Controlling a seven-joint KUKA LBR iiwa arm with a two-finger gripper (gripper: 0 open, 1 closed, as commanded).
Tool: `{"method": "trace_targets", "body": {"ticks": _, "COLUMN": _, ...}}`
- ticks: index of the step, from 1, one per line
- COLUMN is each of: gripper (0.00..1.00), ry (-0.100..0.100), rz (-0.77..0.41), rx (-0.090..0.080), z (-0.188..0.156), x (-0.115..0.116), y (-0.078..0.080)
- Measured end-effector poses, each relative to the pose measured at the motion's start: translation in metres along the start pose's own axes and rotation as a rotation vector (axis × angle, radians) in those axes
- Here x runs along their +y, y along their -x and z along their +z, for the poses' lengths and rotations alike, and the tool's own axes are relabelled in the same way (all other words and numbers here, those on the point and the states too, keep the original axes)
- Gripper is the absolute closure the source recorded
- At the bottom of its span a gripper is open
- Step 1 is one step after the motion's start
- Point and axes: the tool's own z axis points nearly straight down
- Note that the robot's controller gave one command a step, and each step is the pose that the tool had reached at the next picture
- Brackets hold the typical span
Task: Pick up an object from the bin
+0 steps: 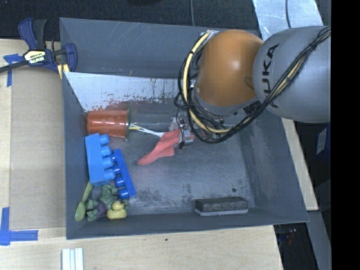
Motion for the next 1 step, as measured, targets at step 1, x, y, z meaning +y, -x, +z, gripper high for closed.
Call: {"method": "trace_targets", "body": {"ticks": 1, "gripper": 1.0, "ry": 0.0, "rz": 0.001, "rx": 0.005, "z": -0.0251, "x": -0.0002, "y": -0.0004}}
